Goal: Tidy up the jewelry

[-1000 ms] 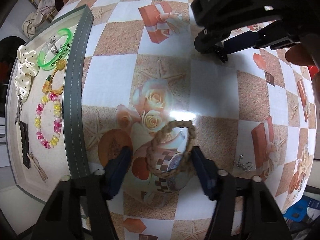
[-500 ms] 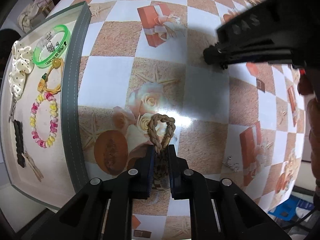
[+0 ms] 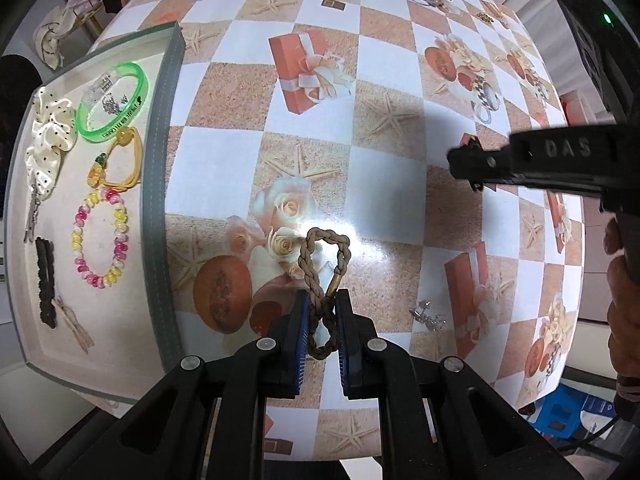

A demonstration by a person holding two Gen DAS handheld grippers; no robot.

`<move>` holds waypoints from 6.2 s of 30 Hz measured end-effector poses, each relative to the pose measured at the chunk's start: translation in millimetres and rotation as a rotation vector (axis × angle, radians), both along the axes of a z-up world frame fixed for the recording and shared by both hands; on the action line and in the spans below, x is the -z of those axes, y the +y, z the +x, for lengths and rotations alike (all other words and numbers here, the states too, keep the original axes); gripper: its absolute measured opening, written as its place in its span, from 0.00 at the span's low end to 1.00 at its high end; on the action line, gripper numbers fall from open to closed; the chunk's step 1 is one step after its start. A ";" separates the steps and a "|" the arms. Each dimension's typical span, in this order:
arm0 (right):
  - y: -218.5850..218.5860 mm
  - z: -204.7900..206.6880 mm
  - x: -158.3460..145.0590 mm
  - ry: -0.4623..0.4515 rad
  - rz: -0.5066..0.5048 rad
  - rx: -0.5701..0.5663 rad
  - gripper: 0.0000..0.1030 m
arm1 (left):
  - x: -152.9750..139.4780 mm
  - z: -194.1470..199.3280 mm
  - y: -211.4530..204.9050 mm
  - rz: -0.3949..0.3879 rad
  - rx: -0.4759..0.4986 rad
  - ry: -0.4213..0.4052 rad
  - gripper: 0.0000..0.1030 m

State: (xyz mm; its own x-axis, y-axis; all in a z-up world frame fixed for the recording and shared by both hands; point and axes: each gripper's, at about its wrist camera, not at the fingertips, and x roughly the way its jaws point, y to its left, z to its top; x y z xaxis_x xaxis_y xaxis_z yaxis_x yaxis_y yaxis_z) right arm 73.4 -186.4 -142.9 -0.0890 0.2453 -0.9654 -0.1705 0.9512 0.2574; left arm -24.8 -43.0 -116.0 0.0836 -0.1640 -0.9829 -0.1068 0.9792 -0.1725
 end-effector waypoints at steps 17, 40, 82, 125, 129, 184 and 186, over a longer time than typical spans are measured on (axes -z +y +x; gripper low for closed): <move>-21.3 -25.7 -18.8 -0.005 0.049 0.055 0.23 | -27.1 -14.0 8.5 0.050 0.010 -0.066 0.18; 51.6 -44.4 -46.9 -0.077 0.079 0.121 0.23 | -38.9 -28.1 100.4 0.041 0.053 -0.124 0.18; 235.3 -70.3 -24.7 -0.050 0.083 -0.158 0.23 | 38.8 -69.9 194.0 0.091 -0.087 -0.011 0.18; 261.6 -64.5 12.7 -0.002 0.070 -0.172 0.32 | 37.7 -72.8 172.6 0.199 -0.075 -0.008 0.18; 257.6 -61.7 7.8 -0.007 0.094 -0.156 0.48 | 35.5 -72.6 172.6 0.202 -0.071 -0.004 0.18; 225.2 -81.7 -134.8 -0.285 -0.052 -0.239 0.81 | -95.1 -65.6 193.0 0.269 -0.159 -0.150 1.00; 227.0 -82.3 -140.0 -0.289 -0.057 -0.250 0.81 | -102.3 -66.5 194.9 0.276 -0.166 -0.154 1.00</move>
